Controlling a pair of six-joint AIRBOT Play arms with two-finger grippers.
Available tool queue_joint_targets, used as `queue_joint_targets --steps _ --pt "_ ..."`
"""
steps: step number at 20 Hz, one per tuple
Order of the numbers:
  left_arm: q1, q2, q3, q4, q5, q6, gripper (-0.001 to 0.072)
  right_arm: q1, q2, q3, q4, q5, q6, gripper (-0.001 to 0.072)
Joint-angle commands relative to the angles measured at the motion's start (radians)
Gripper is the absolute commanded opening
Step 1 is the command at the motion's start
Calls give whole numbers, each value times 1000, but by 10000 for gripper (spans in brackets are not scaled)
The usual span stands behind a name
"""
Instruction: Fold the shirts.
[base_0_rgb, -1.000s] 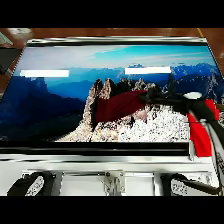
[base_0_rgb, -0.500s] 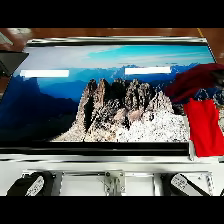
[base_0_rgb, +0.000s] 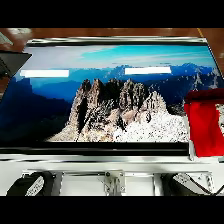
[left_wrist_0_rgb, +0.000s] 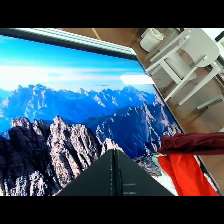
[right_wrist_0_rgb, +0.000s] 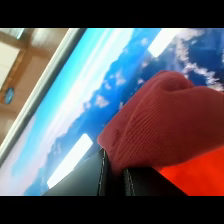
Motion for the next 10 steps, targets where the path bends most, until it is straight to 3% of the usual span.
queue_joint_targets --steps 1,7,10 --pt "-1 0 0 0 0 0 40 -49 1 2 -66 72 1 65" --pt "-1 0 0 0 0 1 40 -50 7 -22 -529 317 138 65" --pt "-1 -1 0 0 4 1 40 -55 22 -95 -635 382 203 64"
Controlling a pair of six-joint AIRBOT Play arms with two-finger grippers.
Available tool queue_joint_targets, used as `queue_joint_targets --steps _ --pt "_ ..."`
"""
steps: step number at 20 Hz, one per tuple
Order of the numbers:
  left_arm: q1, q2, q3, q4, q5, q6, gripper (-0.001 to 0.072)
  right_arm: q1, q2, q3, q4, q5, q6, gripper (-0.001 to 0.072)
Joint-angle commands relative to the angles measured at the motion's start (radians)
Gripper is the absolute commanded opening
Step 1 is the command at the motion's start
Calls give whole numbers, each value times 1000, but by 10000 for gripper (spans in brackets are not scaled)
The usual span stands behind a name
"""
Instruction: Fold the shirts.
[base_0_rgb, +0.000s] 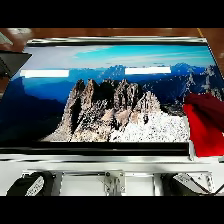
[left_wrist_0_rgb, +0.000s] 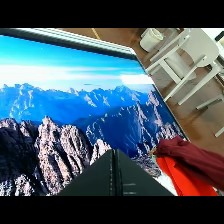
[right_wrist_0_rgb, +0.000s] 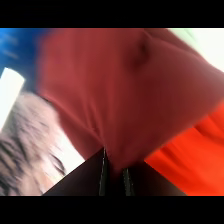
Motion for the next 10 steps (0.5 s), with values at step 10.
queue_joint_targets --steps 10 --pt "-1 0 0 0 12 1 40 -5 26 -224 -344 145 186 65"
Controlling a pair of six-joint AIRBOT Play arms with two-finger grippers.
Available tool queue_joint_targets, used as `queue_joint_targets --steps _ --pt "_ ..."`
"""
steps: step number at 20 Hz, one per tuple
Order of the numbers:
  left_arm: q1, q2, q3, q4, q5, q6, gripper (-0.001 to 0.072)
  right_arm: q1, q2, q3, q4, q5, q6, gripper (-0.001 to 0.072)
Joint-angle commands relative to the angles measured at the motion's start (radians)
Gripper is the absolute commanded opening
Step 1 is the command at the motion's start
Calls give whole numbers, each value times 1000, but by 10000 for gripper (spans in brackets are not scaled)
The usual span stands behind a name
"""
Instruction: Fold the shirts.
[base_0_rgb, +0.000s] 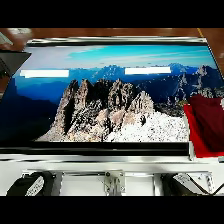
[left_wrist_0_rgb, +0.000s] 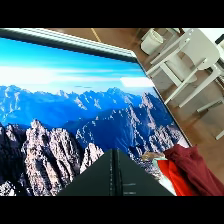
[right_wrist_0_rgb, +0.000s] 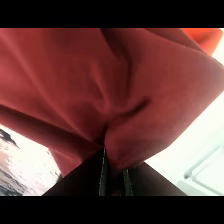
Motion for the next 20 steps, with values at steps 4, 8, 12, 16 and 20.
queue_joint_targets --steps 4,8,12,16,20 --pt "-1 -1 0 0 1 1 40 0 2 -56 -98 -27 33 296" --pt "-1 -25 0 0 -1 1 40 0 2 22 -72 24 -48 646" --pt "-98 -92 0 261 -90 -69 38 61 12 317 95 -90 -34 566" --pt "-288 -242 26 745 -132 -298 38 405 32 488 214 -351 -34 566" --pt "-462 -500 166 941 -347 -416 332 883 -39 489 74 -289 16 672"
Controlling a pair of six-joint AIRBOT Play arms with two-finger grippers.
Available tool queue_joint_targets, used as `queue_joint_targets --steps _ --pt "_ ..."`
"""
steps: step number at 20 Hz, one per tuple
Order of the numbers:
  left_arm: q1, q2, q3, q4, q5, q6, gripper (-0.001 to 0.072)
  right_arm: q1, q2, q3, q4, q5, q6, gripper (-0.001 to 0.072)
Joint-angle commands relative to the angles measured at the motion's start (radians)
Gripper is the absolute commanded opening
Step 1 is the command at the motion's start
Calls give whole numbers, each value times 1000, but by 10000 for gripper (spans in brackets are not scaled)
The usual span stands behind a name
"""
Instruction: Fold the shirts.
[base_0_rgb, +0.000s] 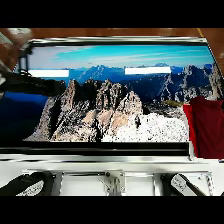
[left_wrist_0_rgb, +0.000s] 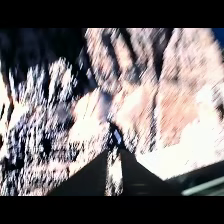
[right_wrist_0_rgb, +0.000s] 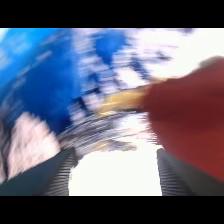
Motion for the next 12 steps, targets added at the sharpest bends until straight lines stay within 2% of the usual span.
queue_joint_targets --steps 1,2,4,12 --pt "-147 -205 103 206 -132 -105 675 372 -80 32 -123 42 84 680" --pt "-169 -247 122 207 -132 -104 699 441 -120 32 -154 98 101 680" --pt "-182 -291 127 207 -129 -91 695 533 -179 32 -185 164 99 679" --pt "-180 -319 127 207 -152 -85 695 712 -217 32 -129 110 96 679"
